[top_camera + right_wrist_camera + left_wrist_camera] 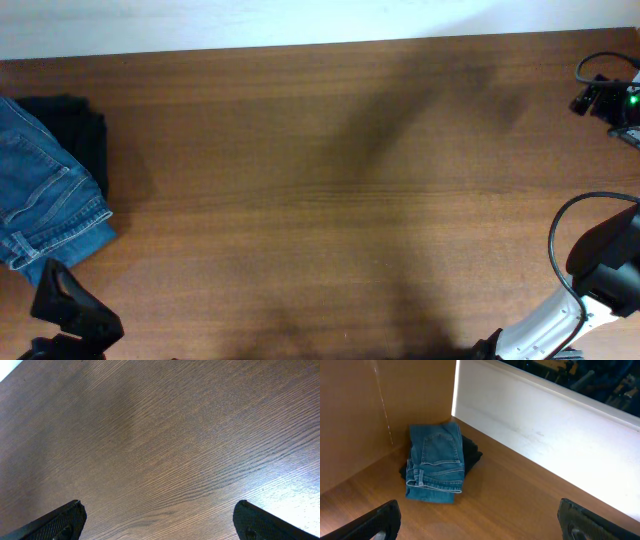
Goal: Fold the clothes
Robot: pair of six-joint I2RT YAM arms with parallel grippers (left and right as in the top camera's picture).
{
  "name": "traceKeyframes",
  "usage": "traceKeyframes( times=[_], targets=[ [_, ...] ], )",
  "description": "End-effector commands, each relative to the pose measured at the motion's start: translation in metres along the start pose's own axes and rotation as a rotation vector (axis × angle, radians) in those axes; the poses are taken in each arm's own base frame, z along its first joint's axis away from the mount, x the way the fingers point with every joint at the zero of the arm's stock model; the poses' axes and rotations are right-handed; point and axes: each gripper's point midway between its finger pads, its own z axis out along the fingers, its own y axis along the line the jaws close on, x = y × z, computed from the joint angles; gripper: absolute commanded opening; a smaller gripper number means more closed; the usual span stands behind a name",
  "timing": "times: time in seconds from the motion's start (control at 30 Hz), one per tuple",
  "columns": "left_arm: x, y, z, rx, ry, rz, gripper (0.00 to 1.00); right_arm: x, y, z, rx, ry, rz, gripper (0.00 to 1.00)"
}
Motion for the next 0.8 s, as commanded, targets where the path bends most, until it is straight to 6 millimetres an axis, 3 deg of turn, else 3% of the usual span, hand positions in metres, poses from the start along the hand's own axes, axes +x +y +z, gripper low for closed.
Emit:
traceKeyframes(
  times=[0.0,0.33,0.77],
  targets=[
    [0.001,0.0,0.003,0.006,0.012,0.017,1.0,-0.001,0.0,-0.003,0.004,-0.007,-0.005,0.99],
    [-0.002,0.003,0.021,0.0,0.057,0.007,1.0,-0.001,0.0,-0.003,0.004,-0.007,-0.005,0.99],
    [-0.006,0.012,0.058,-0.013,0.15,-0.016,1.0,-0.001,0.0,-0.003,0.004,-0.007,-0.005,0.99]
  ],
)
